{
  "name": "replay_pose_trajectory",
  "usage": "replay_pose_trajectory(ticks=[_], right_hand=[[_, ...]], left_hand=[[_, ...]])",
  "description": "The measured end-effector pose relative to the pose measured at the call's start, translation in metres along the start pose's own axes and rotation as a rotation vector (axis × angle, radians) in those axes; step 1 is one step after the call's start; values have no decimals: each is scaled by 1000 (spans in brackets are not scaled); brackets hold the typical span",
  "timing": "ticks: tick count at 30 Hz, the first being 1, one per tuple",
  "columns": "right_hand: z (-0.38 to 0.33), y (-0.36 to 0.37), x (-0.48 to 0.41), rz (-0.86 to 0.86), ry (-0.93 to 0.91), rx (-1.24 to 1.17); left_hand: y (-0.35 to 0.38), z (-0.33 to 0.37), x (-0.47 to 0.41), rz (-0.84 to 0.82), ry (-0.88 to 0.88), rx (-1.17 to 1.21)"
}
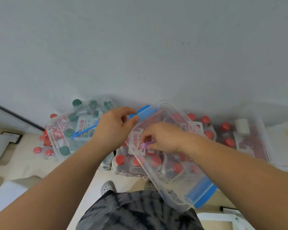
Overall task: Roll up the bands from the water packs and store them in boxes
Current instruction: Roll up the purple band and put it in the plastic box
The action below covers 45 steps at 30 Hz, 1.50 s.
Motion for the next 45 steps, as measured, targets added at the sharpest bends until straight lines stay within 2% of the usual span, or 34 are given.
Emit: replay_pose_trajectory(ticks=[6, 12, 17, 26, 31, 36, 42, 45], right_hand=[[-3, 15, -6, 59, 68, -83], [-7, 23, -7, 88, 53, -89], [-12, 25, -7, 36, 3, -128], [-7, 30, -13, 168, 41, -286], [-7, 30, -11, 203, 136, -351], [-7, 32, -6, 183, 148, -345], [-14, 35, -2, 254, 13, -255], [-13, 36, -2, 334, 70, -268]], left_hand=[[5, -7, 30, 56, -86, 139], [9, -13, 47, 51, -233, 517], [9, -16, 31, 2, -203, 544], [11, -18, 26, -7, -210, 618], [12, -18, 25, -5, -220, 632], [13, -19, 26, 3, -224, 639], [12, -20, 27, -1, -214, 630], [12, -20, 28, -1, -212, 624]])
Point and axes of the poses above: each hand's wrist, its own x-axis away from the middle knuckle, its own y-axis out of the palm, z = x × y, the point moved 2 cm from there along -x, towards the middle knuckle, and after that the axes turned 3 degrees about x, right-handed, at the moved point
